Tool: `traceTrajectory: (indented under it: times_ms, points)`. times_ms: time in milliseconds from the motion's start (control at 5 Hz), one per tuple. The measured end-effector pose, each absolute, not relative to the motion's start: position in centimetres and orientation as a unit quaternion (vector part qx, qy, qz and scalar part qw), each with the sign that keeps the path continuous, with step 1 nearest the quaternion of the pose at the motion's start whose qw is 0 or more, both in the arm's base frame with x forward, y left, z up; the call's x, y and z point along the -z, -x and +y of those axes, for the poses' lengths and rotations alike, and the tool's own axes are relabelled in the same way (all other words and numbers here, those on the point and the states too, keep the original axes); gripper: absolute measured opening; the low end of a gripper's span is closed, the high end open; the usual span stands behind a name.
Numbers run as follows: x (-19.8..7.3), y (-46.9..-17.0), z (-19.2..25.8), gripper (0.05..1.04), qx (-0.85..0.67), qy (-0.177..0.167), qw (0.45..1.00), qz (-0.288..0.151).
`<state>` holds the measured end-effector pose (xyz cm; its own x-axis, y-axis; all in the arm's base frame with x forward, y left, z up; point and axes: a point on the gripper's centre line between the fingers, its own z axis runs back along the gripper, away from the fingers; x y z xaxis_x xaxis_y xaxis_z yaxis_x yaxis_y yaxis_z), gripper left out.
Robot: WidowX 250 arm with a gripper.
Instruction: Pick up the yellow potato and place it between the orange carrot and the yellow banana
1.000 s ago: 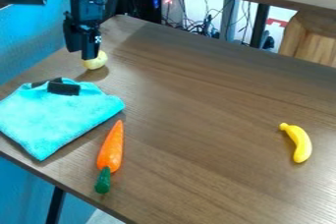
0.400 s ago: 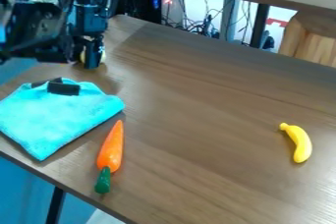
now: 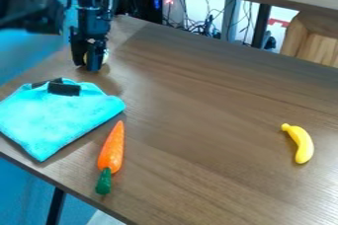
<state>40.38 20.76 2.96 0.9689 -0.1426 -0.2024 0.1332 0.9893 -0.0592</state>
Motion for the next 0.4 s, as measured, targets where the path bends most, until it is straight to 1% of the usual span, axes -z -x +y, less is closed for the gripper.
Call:
traceTrajectory:
  times_ms: [200, 400]
  points:
    - [-4.8, -40.2, 19.4, 0.653, 0.057, 0.015, 0.995, 0.086]
    - [-8.3, -40.2, 16.1, 0.653, 0.053, 0.000, 0.997, 0.054]
